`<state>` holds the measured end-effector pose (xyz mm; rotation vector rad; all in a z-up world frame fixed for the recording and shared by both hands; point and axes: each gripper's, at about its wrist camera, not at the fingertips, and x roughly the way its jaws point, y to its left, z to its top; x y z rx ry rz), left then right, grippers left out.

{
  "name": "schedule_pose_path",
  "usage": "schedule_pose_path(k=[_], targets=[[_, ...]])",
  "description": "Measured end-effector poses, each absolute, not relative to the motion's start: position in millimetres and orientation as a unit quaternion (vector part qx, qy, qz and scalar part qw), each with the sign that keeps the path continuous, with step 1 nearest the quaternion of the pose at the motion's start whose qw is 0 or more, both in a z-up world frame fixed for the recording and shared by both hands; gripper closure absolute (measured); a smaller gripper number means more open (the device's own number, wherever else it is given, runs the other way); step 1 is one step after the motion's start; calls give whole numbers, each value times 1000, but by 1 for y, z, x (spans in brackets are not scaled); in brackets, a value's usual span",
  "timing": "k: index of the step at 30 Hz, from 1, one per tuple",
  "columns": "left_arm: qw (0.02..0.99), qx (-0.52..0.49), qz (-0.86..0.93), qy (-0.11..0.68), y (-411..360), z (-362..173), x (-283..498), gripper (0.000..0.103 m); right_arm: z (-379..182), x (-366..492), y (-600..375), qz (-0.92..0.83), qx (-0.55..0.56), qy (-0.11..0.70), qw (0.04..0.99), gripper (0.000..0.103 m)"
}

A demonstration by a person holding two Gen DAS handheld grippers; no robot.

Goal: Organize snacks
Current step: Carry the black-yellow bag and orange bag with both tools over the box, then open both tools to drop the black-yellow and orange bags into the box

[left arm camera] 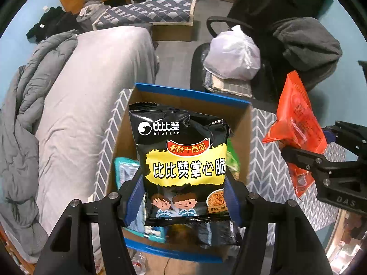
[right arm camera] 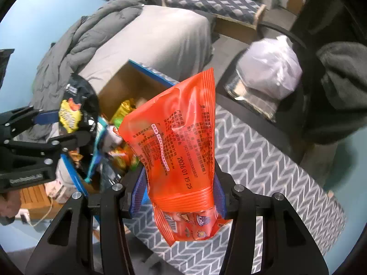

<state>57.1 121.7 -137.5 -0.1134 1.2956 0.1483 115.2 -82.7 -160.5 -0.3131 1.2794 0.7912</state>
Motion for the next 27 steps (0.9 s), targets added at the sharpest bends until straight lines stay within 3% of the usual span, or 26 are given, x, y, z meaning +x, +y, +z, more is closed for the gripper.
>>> schedule_pose_path(k=[22,27], targets=[[749,-102,101,647,182,-200,80,39,-191,145,35,377,-200,613,665,52],[746,-118,105,647,192,-198,75,38,-196,139,49,381,-233,611,654,46]])
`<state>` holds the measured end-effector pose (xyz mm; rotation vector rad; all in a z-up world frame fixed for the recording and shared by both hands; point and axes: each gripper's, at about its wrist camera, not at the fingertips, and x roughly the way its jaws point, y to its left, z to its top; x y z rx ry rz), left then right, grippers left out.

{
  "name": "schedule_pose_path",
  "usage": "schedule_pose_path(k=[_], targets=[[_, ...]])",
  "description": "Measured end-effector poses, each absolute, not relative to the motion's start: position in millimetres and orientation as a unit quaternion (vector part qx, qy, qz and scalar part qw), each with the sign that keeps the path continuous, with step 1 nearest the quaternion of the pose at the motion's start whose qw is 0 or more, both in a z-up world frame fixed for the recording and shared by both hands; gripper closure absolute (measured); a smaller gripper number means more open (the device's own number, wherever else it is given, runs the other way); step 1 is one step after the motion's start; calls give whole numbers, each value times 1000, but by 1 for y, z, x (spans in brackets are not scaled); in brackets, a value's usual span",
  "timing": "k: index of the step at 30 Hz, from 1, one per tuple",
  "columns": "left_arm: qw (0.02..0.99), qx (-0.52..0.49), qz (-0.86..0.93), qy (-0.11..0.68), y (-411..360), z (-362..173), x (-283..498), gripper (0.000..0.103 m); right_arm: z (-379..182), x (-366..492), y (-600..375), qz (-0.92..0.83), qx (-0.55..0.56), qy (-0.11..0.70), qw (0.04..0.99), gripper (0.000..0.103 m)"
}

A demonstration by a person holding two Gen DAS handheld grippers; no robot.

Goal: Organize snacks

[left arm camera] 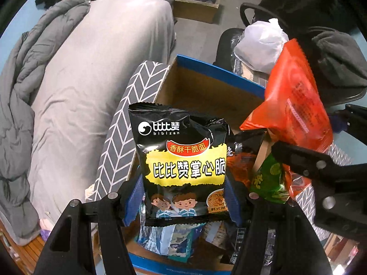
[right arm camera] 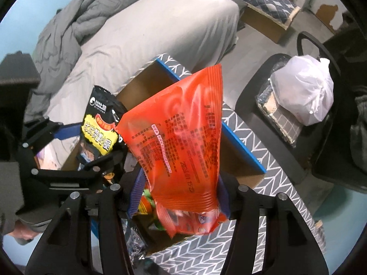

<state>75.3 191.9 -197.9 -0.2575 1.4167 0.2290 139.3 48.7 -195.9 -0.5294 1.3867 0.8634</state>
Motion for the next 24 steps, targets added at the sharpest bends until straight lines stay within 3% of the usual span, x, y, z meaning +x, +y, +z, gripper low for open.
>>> schedule_pose_path(k=[7,14,24], targets=[[754,-110,117,637,201,-188,69,26,-194,136,56,382,-240,604,656,35],[761,-114,118,628,203,-175,62,26,-179,141,55,389,-209,601,667,29],[779,-112,121,605,194,-145,49,25,-156,136,37,385,-189,588,686,29]])
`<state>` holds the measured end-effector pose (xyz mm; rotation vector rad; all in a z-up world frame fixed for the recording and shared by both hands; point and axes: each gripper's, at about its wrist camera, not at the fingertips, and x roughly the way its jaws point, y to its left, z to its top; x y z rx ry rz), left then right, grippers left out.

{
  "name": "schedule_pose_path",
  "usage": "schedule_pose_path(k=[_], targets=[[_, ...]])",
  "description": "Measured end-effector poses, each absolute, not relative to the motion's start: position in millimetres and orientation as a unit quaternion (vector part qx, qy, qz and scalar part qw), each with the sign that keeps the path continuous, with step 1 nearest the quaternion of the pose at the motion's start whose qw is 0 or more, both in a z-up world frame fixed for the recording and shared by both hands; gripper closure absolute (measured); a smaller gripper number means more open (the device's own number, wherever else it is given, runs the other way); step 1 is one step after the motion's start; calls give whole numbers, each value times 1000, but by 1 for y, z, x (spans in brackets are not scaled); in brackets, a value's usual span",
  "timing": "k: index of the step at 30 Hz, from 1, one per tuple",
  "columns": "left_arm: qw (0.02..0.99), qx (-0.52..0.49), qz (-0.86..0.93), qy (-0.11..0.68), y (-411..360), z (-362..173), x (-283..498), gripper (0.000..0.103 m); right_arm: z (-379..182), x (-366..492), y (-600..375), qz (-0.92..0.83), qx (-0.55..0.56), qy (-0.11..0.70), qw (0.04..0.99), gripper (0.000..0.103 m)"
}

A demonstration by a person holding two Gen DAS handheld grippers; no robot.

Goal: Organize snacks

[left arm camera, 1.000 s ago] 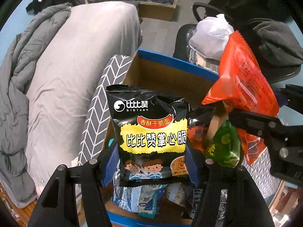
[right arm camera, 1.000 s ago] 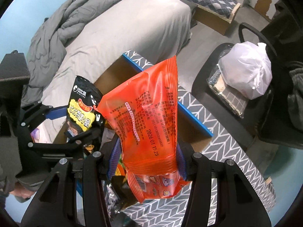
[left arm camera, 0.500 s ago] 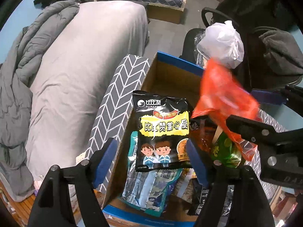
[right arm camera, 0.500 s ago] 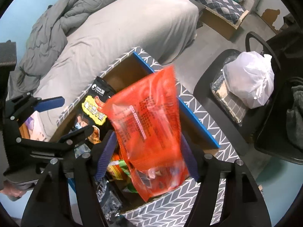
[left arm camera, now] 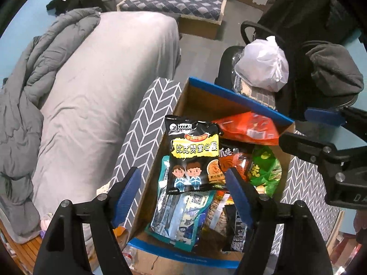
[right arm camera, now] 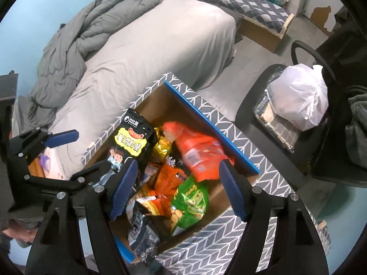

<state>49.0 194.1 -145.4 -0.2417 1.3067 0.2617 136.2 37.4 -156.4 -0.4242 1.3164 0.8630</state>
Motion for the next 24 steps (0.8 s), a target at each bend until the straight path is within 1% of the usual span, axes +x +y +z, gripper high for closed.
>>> schedule_pose_path(k=[4,6,14,24], targets=[[786,-104,126,596,188,-128,40,25,-143,126,27,380,-190,575,699,29],[792,-103,126,589,184,-118,34,20,-132,120,20,375,-187,568,709,28],[808,-86,130,568,167,-85,15,20,-94,104,-9,351,-165,535,751,27],[830,-90,122,537,147,-55,-5,20,-69,88,-44,314,-128,518,785,27]])
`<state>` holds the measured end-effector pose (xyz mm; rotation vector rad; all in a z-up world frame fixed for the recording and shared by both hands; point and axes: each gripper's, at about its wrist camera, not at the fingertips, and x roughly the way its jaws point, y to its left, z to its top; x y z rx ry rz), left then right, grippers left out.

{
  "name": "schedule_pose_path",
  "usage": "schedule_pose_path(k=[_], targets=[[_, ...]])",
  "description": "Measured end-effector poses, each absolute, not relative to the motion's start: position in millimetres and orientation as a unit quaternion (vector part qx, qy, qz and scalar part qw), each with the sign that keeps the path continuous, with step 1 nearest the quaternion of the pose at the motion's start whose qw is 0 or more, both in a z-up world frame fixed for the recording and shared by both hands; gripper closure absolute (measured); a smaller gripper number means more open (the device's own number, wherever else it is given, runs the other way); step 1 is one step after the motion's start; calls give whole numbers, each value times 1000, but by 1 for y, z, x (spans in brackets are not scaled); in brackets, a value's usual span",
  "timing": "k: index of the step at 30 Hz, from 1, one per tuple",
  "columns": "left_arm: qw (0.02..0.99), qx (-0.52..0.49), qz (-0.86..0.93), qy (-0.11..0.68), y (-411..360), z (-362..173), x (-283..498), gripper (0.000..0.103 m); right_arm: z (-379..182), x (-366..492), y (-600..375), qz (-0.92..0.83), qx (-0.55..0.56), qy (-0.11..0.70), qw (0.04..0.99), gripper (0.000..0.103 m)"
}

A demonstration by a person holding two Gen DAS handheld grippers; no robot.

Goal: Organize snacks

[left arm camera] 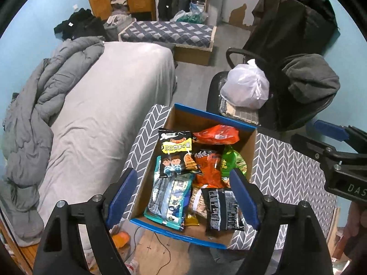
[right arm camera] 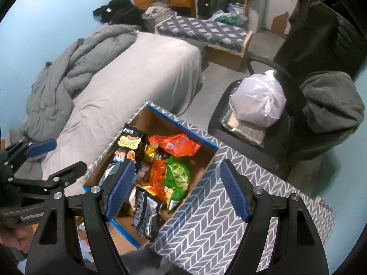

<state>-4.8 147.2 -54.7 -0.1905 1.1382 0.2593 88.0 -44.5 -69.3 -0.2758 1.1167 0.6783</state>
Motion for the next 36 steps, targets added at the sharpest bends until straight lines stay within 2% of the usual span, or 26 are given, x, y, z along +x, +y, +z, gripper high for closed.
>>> schedule_pose_path(k=[17,36], targets=[[847,-60,114,515,117,-28,-23,20,-45,63,-91,259,-77,499,824,27],[849,-58,108,513,105,-24,-22,19,-43,54,-105,252,-63,502,825,27]])
